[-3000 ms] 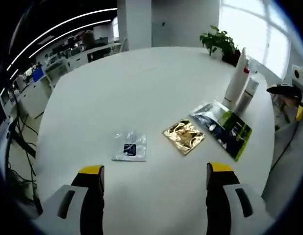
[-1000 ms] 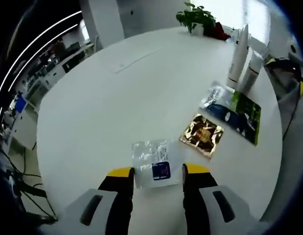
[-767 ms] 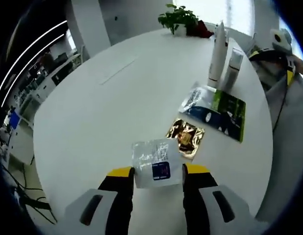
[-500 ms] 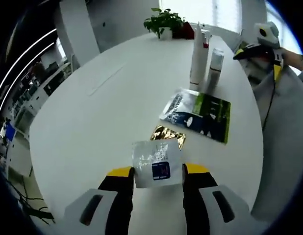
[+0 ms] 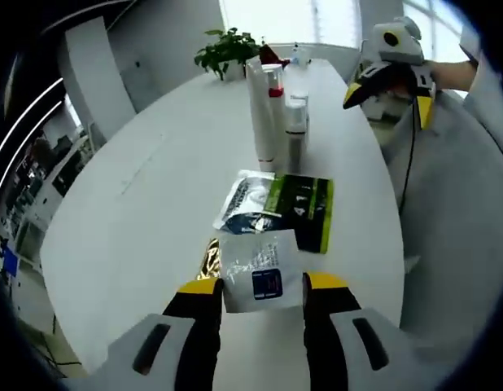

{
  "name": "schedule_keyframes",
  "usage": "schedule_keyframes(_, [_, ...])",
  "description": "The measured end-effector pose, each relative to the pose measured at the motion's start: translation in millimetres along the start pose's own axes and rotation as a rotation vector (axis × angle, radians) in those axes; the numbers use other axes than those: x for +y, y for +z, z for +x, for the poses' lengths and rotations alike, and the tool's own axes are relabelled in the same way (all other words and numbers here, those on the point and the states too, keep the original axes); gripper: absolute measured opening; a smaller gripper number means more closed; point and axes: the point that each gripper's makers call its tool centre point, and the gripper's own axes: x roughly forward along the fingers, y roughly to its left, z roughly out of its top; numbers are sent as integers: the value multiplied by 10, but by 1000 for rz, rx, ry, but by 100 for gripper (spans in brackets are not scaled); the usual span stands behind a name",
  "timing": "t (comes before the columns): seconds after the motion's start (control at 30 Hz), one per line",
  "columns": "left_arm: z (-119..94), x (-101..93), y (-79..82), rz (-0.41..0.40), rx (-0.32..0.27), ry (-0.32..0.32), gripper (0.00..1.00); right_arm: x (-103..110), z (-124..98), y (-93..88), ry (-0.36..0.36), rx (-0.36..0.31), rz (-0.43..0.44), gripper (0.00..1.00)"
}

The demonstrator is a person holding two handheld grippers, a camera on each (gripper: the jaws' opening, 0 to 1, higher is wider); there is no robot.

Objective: Arrange the skincare products in the storage area until every visible bottle or jar stands upright without overlapping.

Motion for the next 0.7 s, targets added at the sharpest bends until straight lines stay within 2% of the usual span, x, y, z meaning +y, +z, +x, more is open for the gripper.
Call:
schedule_keyframes(0.03, [-26,-72,72,15,-1,-2,39,15,10,-4,9,4,-2,67])
schedule_keyframes(0.1, [-34,-122,108,41,-3,-12,39,43,43,12,24,-1,2,63])
schedule_keyframes(0.27, [-48,-253,207,68,-18,-29,39,136,208,145,90,-57,79,53])
schedule_keyframes(0.47, [-121,-553,446,121,-44,-54,39,202,465,239,138,-51,139,44])
schedule_keyframes(0.7, [-209,-778,623,172,-63,-72,39,320,660,345,199,-35,186,32])
